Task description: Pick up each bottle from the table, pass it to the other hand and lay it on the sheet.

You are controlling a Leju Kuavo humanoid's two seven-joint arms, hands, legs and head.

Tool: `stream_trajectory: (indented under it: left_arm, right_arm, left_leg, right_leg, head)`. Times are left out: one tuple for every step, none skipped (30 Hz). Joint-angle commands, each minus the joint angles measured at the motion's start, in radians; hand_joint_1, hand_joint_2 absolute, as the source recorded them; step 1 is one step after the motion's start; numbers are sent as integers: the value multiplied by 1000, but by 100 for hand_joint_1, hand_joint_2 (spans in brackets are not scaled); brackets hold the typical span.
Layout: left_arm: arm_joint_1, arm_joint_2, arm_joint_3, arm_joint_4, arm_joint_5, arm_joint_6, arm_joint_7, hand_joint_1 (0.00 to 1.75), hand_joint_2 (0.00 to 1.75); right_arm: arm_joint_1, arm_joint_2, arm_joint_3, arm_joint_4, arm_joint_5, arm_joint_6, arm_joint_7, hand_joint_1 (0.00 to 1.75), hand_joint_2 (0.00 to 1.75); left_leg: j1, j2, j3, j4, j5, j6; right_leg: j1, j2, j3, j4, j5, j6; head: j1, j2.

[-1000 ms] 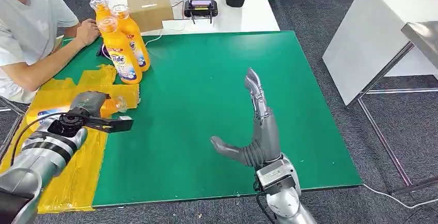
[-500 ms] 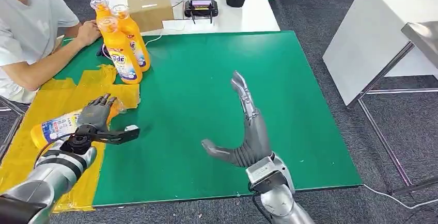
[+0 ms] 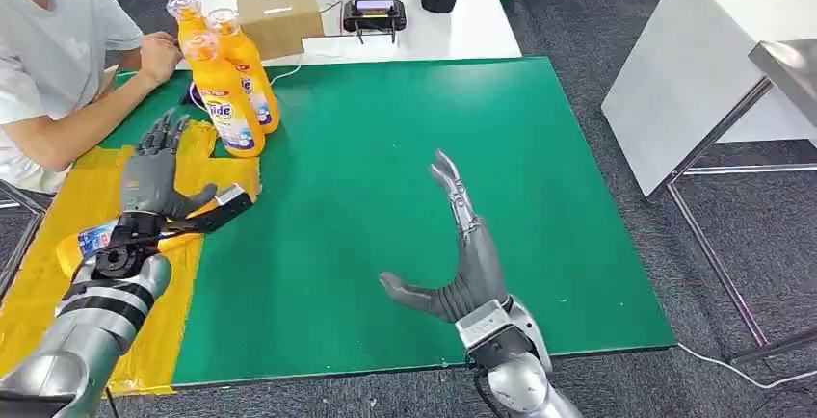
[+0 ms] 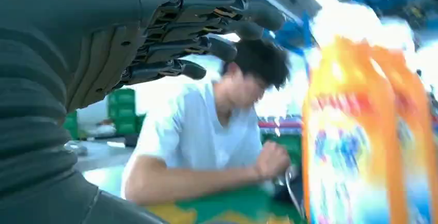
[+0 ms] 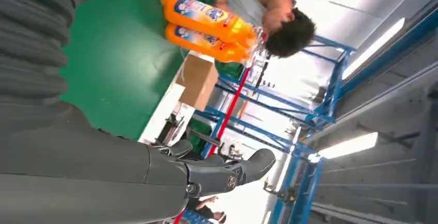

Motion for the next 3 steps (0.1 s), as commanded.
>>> stream_trajectory:
  left_arm:
    - [338,-124,113,-719,554,-184,-290,0,175]
    - [399,-111,54,-787,753,-357,-305,0,175]
    - [492,-94,29,-857,981,-513,-336,0,175]
  right_arm:
    - [112,-34,-84,-13,-4,-24,-1,0,175]
    - [125,-32,-102,-22,-26,0,2,0,175]
    - [143,-32,-128,-32,-60,37,1,0,175]
  left_leg:
    - [1,-6,4,-1,-2,0]
    - [0,-8,6,-2,-2,0]
    - [-1,-4,4,-2,-2,0]
  right_leg:
    - [0,2,5,-2,-2,0]
    - [-2,1,7,-3,-4,0]
    - [-2,2,5,-2,-2,0]
  head:
    - [0,0]
    - [1,0]
    - [1,0]
